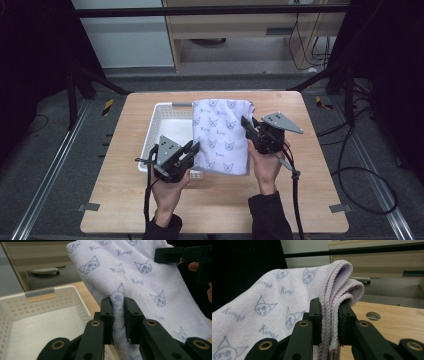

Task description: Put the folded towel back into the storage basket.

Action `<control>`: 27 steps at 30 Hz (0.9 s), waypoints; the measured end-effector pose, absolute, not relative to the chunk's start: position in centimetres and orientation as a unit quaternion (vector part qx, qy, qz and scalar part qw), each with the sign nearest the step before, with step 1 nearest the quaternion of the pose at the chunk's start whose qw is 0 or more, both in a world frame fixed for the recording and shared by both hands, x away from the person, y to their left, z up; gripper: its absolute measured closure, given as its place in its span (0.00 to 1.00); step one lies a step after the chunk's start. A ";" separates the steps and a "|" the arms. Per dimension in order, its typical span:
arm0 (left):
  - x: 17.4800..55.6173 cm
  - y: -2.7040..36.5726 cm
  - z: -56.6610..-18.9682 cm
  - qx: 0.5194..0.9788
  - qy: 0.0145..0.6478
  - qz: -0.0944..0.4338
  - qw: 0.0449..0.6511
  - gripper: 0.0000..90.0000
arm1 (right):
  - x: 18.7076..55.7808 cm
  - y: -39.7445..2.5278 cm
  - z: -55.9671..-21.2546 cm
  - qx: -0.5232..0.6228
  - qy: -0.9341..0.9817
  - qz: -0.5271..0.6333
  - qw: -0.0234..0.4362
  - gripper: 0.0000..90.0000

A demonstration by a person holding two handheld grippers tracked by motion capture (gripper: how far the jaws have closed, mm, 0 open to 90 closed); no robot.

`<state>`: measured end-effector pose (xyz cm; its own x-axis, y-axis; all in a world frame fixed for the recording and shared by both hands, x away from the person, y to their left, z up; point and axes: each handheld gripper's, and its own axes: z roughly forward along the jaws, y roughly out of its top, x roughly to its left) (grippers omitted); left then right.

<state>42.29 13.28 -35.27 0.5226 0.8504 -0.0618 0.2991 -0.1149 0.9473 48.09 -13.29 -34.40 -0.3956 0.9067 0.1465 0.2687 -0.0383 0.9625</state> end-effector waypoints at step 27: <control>42.9 18.2 -34.8 0.665 0.457 0.295 0.512 0.87 | 50.4 -7.4 -33.4 0.431 0.654 0.555 0.282 0.85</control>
<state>42.86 18.19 -34.84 0.4084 0.9097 -0.0752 0.3048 -0.0582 0.9506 50.45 -7.36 -33.39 -0.4698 0.8760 0.1088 0.2497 0.0137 0.9682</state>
